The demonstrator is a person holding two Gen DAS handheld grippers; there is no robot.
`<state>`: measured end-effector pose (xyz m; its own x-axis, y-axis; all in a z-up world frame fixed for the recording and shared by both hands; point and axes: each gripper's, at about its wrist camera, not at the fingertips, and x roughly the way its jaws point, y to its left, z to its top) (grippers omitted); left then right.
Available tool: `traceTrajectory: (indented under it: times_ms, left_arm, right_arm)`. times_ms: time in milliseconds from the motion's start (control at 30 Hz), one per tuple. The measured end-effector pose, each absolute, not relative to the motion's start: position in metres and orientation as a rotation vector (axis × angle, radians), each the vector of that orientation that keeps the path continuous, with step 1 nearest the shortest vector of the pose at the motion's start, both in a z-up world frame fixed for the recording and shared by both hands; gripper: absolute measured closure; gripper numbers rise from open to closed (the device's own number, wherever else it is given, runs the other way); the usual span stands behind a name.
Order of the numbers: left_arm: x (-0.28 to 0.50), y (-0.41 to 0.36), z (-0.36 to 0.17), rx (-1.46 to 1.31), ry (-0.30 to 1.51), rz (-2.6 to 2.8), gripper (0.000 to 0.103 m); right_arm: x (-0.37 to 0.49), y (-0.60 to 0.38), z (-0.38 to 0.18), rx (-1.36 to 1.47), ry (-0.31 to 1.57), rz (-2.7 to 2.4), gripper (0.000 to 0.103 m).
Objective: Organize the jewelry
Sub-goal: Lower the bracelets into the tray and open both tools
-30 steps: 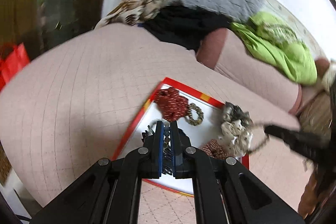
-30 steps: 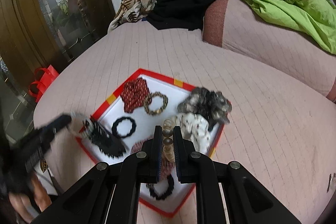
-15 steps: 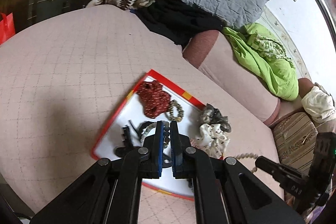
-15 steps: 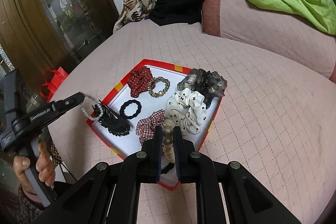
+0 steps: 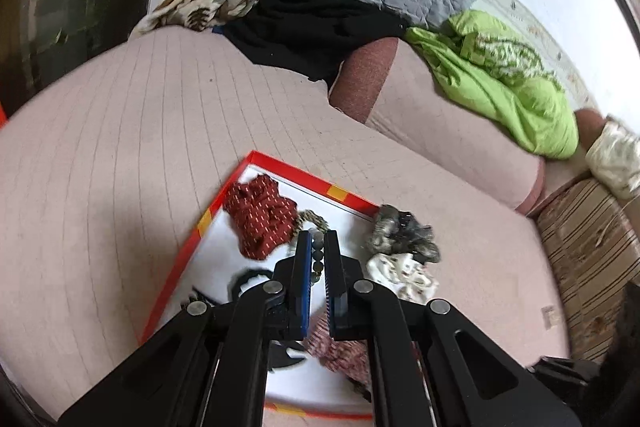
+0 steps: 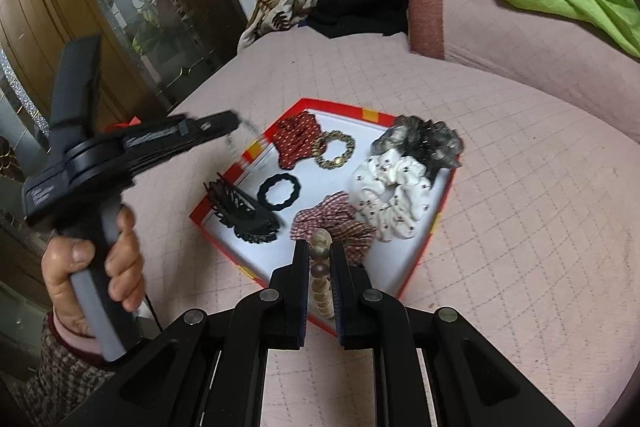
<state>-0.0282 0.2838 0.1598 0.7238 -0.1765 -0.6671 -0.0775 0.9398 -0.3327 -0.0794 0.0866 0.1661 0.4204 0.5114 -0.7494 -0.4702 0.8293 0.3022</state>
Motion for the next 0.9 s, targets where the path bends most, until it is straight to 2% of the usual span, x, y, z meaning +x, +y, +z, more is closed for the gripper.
traceTrajectory:
  times_ms: [267, 600, 900]
  left_arm:
    - [-0.007, 0.296, 0.138, -0.288, 0.804, -0.001, 0.098]
    - [0.002, 0.315, 0.131, -0.342, 0.813, -0.028, 0.098]
    - [0.013, 0.31, 0.117, -0.287, 0.844, 0.018, 0.098]
  right_arm:
    - [-0.076, 0.121, 0.156, 0.017, 0.977, 0.655, 0.092]
    - [-0.073, 0.153, 0.145, 0.031, 0.992, 0.711, 0.092]
    - [-0.065, 0.163, 0.114, -0.034, 1.04, 0.65, 0.092]
